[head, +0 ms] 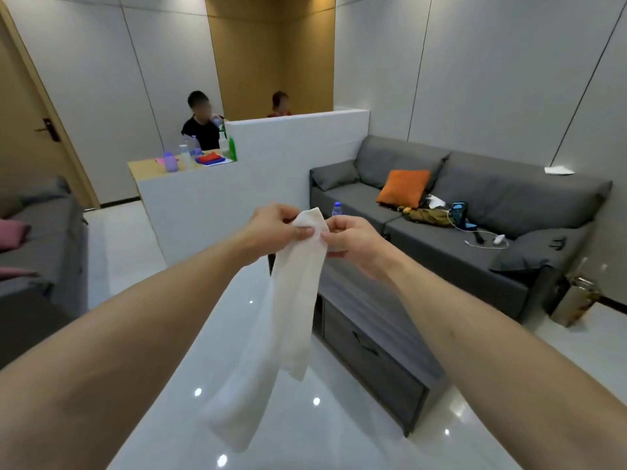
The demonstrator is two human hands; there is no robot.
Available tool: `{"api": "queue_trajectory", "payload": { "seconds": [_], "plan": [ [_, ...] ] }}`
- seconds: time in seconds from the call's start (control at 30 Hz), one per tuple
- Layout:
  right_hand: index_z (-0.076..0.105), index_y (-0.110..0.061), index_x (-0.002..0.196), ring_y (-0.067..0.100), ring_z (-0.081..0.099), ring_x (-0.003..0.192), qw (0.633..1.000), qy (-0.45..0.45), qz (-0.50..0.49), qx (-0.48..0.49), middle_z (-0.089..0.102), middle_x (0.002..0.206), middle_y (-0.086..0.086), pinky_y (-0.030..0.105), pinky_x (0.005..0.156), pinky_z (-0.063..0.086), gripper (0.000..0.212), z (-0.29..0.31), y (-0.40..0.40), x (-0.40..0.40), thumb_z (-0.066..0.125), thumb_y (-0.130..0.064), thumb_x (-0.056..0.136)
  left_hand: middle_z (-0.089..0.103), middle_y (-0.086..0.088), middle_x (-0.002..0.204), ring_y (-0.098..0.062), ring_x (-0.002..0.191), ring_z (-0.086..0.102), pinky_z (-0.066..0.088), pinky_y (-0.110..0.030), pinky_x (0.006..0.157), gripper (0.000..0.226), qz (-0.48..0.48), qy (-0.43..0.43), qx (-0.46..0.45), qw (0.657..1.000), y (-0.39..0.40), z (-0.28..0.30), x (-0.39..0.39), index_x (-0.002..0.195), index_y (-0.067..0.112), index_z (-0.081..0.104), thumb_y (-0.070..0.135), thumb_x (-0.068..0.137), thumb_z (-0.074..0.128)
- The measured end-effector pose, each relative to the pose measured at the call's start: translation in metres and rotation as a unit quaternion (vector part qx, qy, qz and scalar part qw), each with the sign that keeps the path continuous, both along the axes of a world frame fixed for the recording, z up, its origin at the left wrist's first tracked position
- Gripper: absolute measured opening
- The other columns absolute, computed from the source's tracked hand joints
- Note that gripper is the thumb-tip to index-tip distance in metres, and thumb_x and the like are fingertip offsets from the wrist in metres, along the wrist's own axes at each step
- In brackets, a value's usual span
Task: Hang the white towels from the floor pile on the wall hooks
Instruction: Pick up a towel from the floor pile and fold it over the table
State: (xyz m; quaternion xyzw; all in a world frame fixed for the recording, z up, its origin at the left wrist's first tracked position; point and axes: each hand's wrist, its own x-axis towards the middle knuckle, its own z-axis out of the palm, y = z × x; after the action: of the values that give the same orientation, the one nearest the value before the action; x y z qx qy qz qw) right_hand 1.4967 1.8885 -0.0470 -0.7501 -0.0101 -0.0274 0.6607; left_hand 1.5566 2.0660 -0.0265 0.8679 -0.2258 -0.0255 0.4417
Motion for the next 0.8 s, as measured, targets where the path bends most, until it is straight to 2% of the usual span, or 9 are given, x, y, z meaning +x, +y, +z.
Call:
{"api": "queue_trajectory", "payload": {
  "seconds": [0.07,0.13,0.3,0.37,0.47,0.53,0.63,0.7,0.8],
  "plan": [
    [0.060,0.007,0.113,0.022,0.062,0.081,1.000,0.008,-0.020,0.021,0.064,0.094,0.014,0.033,0.071,0.055,0.024,0.000,-0.018,0.011,0.055,-0.012,0.098,0.072,0.008,0.080,-0.007,0.077,0.068,0.050,-0.021,0.061,0.013,0.007,0.001,-0.015,1.000,-0.019,0.004,0.013,0.084,0.025,0.074,0.038,0.083,0.074],
    [0.063,0.000,0.107,0.019,0.060,0.075,0.998,0.005,-0.051,0.039,0.066,0.091,0.012,0.029,0.062,0.051,0.023,-0.003,-0.035,0.020,0.056,-0.019,0.099,0.071,0.009,0.079,-0.007,0.076,0.066,0.049,-0.022,0.063,0.017,0.012,0.001,-0.027,1.000,-0.041,0.005,0.027,0.084,0.023,0.074,0.041,0.084,0.072],
    [0.070,-0.003,0.101,0.031,0.072,0.087,0.999,0.011,-0.032,0.027,0.074,0.099,0.018,0.046,0.079,0.058,0.042,-0.015,-0.097,0.050,0.082,-0.036,0.077,0.065,0.011,0.069,-0.009,0.070,0.062,0.051,-0.024,0.067,0.011,-0.034,0.005,-0.066,0.997,-0.111,0.003,0.068,0.077,0.022,0.069,0.029,0.085,0.068],
    [0.075,-0.011,0.092,0.032,0.073,0.087,1.000,0.019,-0.019,-0.012,0.075,0.095,0.014,0.045,0.077,0.060,0.035,-0.016,-0.125,0.072,0.088,-0.032,0.067,0.069,0.003,0.073,-0.021,0.077,0.065,0.056,-0.032,0.073,0.008,-0.071,0.026,-0.073,0.994,-0.142,0.002,0.088,0.077,0.021,0.070,0.025,0.084,0.067],
    [0.076,-0.019,0.080,0.019,0.074,0.074,0.994,0.008,-0.036,-0.099,0.076,0.080,0.005,0.031,0.061,0.058,0.023,-0.015,-0.163,0.111,0.089,-0.029,0.064,0.073,-0.011,0.095,-0.028,0.091,0.070,0.057,-0.046,0.086,0.015,-0.142,0.058,-0.059,0.986,-0.184,0.001,0.123,0.084,0.019,0.073,0.031,0.075,0.069],
    [0.074,-0.013,0.080,0.018,0.072,0.069,0.989,0.009,-0.042,-0.139,0.074,0.076,0.006,0.030,0.058,0.056,0.029,-0.011,-0.191,0.142,0.089,-0.031,0.063,0.073,-0.012,0.093,-0.025,0.087,0.070,0.057,-0.050,0.085,0.021,-0.155,0.060,-0.025,0.986,-0.209,0.003,0.153,0.083,0.018,0.073,0.035,0.070,0.072],
    [0.073,-0.009,0.084,0.022,0.073,0.072,0.982,0.035,-0.041,-0.182,0.075,0.079,0.008,0.037,0.065,0.060,0.041,0.001,-0.233,0.188,0.091,-0.035,0.058,0.071,-0.020,0.094,-0.037,0.089,0.069,0.058,-0.054,0.080,0.026,-0.142,0.051,0.015,0.988,-0.243,0.011,0.207,0.087,0.011,0.073,0.033,0.074,0.073],
    [0.075,-0.012,0.086,0.021,0.074,0.075,0.973,0.048,-0.023,-0.225,0.075,0.082,0.007,0.040,0.072,0.062,0.040,0.009,-0.260,0.219,0.092,-0.034,0.057,0.070,-0.019,0.089,-0.036,0.083,0.069,0.059,-0.048,0.072,0.020,-0.120,0.030,0.009,0.992,-0.266,0.018,0.241,0.084,0.010,0.073,0.029,0.080,0.072],
    [0.075,-0.009,0.084,0.022,0.073,0.074,0.955,0.046,-0.030,-0.290,0.075,0.082,0.008,0.045,0.074,0.061,0.033,0.010,-0.301,0.265,0.089,-0.028,0.061,0.069,-0.004,0.081,-0.018,0.076,0.066,0.053,-0.026,0.059,0.009,-0.052,-0.017,-0.022,0.998,-0.301,0.026,0.284,0.080,0.020,0.074,0.028,0.083,0.071]
  ]
}}
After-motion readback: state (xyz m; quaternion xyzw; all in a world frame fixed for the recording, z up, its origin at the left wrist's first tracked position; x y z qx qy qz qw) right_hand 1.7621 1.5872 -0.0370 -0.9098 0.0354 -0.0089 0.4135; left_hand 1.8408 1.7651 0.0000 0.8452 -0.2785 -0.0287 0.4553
